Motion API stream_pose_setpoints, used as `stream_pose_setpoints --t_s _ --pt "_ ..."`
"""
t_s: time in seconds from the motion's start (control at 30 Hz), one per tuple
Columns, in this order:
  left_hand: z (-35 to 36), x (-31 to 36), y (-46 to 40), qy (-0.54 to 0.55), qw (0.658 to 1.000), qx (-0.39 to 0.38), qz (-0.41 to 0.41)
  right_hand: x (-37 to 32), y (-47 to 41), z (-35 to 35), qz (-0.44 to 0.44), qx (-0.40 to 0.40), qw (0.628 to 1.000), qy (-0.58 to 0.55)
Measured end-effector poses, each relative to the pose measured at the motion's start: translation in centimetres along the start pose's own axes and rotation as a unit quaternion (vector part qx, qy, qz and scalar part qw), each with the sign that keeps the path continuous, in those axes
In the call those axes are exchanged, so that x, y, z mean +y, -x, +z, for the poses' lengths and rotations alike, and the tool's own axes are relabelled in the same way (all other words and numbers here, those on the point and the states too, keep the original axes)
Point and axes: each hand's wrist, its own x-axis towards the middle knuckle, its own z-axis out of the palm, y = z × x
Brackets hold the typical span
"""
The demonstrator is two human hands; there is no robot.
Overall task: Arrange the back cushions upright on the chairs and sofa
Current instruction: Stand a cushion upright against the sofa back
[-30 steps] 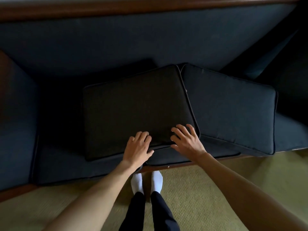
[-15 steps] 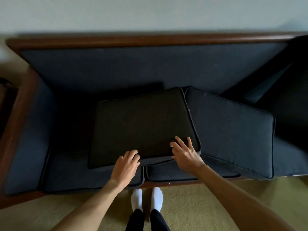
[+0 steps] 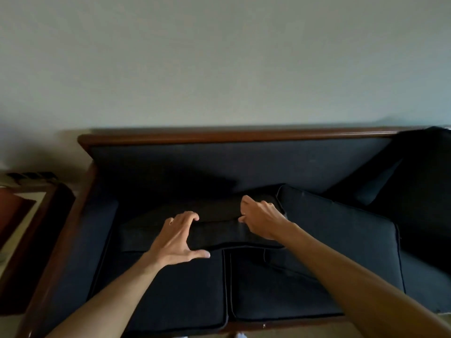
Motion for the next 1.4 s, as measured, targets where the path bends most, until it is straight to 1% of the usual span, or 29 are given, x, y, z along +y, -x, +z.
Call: stream_pose_setpoints --t_s 0.07,0.1,0.17,0.2,0.3,0.33,0.37,0.43,0.5,0.53,0.57,0.6,0.7,0.8,0.9,1.03,1.13,1.33,1.4 --pt "-0.5 -0.6 -0.4 -0.062 0.997 -0.053 -0.011 -1.3 -1.1 -0.8 0.015 0.011 1.0 -0.012" --pt "-0.5 -0.8 -0.8 -0.098 0.993 -0.062 -0.011 -1.9 -1.5 -1.0 0.02 0.013 1.0 -0.009" --pt "-0.4 -1.4 -1.9 -0.151 0.987 -0.054 -0.014 -2.8 -2.2 -0.6 0.028 0.025 0.999 0.005" --pt "-0.5 -2.0 -2.6 -0.166 0.985 -0.05 -0.019 -3.2 -2.5 -0.3 0.028 0.045 0.999 0.009" --pt "-1.0 -4.2 -3.7 -0.154 0.987 -0.046 -0.025 -3.5 -2.1 0.9 0.037 0.154 0.987 -0.019" --pt "-1.1 -4.9 -3.9 -0.151 0.987 -0.047 -0.02 -3.1 -1.4 1.2 0.052 0.166 0.984 -0.035" --pt "-1.2 -5.4 -4.1 -0.147 0.988 -0.049 -0.015 -2.6 -0.4 1.4 0.071 0.149 0.986 -0.038" --pt "-1.4 -5.9 -4.4 -0.133 0.99 -0.054 -0.002 -1.7 1.7 2.3 0.09 0.059 0.994 -0.005" --pt "-1.3 -5.6 -4.9 -0.121 0.991 -0.054 0.017 -0.9 2.9 3.8 0.097 -0.03 0.994 0.033" --pt "-1.2 -5.2 -5.2 -0.119 0.991 -0.058 0.02 -0.7 3.1 4.7 0.101 -0.05 0.993 0.041" --pt "-1.2 -4.8 -5.5 -0.12 0.991 -0.06 0.023 -0.5 3.0 5.5 0.113 -0.05 0.991 0.042" --pt "-1.2 -4.6 -5.9 -0.121 0.991 -0.058 0.025 -0.4 2.9 6.0 0.129 -0.034 0.99 0.037" --pt "-1.7 -4.3 -6.6 -0.115 0.992 -0.031 0.035 0.0 2.1 5.9 0.165 0.051 0.985 -0.01" --pt "-3.3 -4.7 -7.0 -0.113 0.993 -0.009 0.039 0.4 1.1 4.6 0.145 0.112 0.983 -0.023" --pt "-5.5 -5.3 -7.0 -0.111 0.993 -0.002 0.029 0.4 -0.1 2.6 0.119 0.138 0.983 -0.027" --pt "-7.9 -6.1 -6.3 -0.117 0.993 -0.005 0.008 0.0 -2.1 0.4 0.092 0.11 0.989 -0.03" --pt "-8.8 -6.9 -5.7 -0.123 0.992 -0.013 -0.008 -0.8 -3.4 0.3 0.083 0.095 0.991 -0.043" --pt "-7.2 -9.6 -3.3 -0.128 0.99 -0.031 -0.042 -2.5 -6.1 3.8 0.079 0.063 0.993 -0.063" --pt "-6.2 -10.0 -2.6 -0.131 0.99 -0.019 -0.04 -3.0 -6.5 5.1 0.089 0.061 0.993 -0.05"
